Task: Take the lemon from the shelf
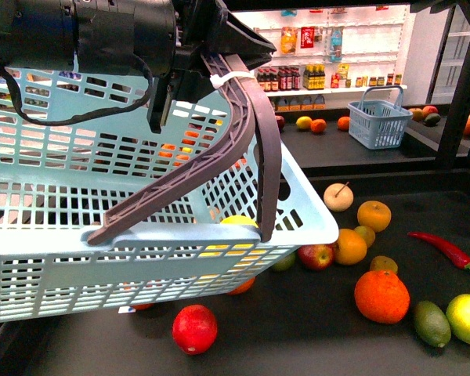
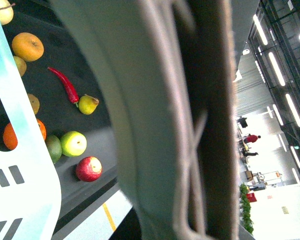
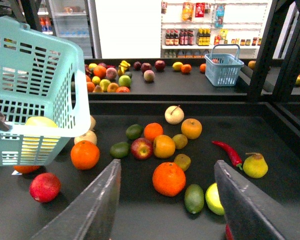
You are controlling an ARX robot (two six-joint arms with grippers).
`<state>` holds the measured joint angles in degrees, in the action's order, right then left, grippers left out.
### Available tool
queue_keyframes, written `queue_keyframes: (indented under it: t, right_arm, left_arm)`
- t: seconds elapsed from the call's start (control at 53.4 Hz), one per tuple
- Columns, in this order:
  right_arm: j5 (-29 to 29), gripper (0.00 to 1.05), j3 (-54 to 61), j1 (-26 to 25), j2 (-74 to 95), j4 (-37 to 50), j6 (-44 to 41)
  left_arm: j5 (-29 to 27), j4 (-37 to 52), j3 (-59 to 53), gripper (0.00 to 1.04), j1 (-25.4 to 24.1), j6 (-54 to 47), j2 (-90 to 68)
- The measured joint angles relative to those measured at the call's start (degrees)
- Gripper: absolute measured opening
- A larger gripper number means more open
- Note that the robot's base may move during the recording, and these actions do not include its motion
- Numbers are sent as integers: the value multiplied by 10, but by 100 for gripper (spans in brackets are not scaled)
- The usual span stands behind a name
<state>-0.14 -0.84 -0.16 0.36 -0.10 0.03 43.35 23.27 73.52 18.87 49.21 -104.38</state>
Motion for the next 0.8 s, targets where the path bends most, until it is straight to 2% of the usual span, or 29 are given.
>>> queue_keyframes:
  t: [0.112,0.187,0.299,0.449,0.599,0.711,0.805]
  right_arm:
    - [0,90,0,0,0,0,0]
    - [0,98,0,0,0,0,0]
    - [0,97,0,0,0,0,0]
    - [0,97,0,0,0,0,0]
    - [0,97,0,0,0,0,0]
    - [0,97,0,0,0,0,0]
    - [0,97,0,0,0,0,0]
  left_arm:
    - [0,0,0,6,0,0,0]
    - [0,0,0,6,0,0,0]
    - [-14,-1,0,6,1,2,0]
    - [-105,5,0,6,0,29,-1]
    - [-190,57,0,6,-18,75,-14]
    - [-280,141,0,6,-64,151,-24]
    - [-331,213,-9,6,-105,207,-24]
